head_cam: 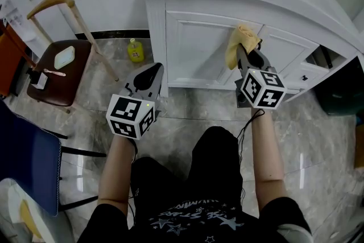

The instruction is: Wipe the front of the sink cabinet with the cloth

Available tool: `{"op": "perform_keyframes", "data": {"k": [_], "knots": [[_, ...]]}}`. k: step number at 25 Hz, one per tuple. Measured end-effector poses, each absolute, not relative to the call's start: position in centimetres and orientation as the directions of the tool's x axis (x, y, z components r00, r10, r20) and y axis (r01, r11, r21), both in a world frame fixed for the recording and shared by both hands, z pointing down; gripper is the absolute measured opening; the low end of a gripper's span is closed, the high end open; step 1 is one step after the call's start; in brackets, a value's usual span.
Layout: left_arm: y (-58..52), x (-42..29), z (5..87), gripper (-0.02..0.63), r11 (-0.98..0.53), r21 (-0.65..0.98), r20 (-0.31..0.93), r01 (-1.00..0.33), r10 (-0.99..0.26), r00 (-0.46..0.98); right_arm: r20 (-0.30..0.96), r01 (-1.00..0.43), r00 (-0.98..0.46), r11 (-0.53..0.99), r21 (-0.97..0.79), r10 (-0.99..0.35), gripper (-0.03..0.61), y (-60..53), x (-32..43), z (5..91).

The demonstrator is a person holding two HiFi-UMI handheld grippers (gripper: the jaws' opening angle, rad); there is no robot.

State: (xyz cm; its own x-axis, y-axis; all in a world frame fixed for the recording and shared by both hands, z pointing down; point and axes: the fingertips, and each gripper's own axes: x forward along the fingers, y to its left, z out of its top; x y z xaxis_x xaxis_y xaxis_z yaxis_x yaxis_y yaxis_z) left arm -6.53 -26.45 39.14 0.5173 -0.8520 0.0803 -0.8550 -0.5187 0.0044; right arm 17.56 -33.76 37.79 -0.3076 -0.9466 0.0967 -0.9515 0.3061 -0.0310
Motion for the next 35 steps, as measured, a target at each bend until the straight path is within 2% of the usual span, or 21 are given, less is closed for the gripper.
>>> {"op": "perform_keyframes", "data": {"k": [10, 16, 24, 35], "knots": [[-25.7, -11.1, 39.9, 0.018, -0.460, 0.003, 0.086, -0.888, -0.884, 0.459, 0.141, -0.821, -0.563, 0.571, 0.020, -0.814, 0.063, -33.6, 3.4, 40.7], [-25.2, -13.1, 40.7, 0.018, -0.437, 0.011, 0.107, -0.899, -0.894, 0.436, 0.167, -0.779, -0.619, 0.627, -0.005, -0.768, 0.063, -34.6, -1.5, 42.1], [-25.3, -12.1, 40.6, 0.018, -0.461, -0.003, 0.112, -0.887, -0.882, 0.458, 0.184, -0.814, -0.573, 0.580, -0.016, -0.799, 0.063, -36.0, 0.5, 42.6], [-25.9, -7.6, 41.8, 0.018, -0.515, 0.020, 0.134, -0.857, -0.848, 0.513, 0.208, -0.891, -0.447, 0.453, -0.020, -0.870, 0.063, -36.6, 9.3, 43.6]]}}
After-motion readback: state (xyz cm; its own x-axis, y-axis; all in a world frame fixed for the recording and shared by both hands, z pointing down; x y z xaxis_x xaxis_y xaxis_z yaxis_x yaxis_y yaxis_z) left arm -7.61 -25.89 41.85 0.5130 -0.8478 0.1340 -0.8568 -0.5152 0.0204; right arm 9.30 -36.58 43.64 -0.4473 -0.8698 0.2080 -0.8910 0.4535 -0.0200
